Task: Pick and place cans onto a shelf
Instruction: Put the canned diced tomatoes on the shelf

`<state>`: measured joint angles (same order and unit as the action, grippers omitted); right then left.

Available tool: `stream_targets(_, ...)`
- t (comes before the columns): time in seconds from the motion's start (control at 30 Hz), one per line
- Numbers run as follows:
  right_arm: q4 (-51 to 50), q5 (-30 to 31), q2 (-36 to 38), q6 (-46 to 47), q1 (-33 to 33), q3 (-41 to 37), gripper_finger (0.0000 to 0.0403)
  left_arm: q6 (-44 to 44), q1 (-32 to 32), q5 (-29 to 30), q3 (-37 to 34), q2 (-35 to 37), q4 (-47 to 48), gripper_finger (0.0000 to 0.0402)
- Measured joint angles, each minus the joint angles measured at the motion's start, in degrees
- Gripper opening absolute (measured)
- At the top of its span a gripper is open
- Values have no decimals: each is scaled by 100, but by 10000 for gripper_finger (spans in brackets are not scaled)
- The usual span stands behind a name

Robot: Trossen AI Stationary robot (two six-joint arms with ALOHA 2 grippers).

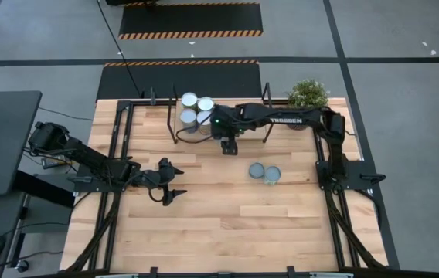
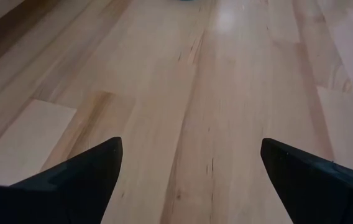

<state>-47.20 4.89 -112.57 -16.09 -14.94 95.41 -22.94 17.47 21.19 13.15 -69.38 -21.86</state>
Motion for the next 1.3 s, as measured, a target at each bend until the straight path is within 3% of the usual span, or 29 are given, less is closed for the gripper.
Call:
stream_targets(0.4, 384, -486, 13, -169, -548, -295, 307, -83, 0, 0, 0, 0, 36, 389)
stream_targets(0.7, 417, -494, 13, -234, -661, -306, 320, -87, 0, 0, 0, 0, 34, 389)
stream_targets(1.03, 369, -373, 13, -256, -665, -306, 354, -90, 0, 0, 0, 0, 34, 389)
stream_targets(1.3, 112, 156, 13, -274, -589, -306, 355, -91, 0, 0, 0, 1, 34, 389)
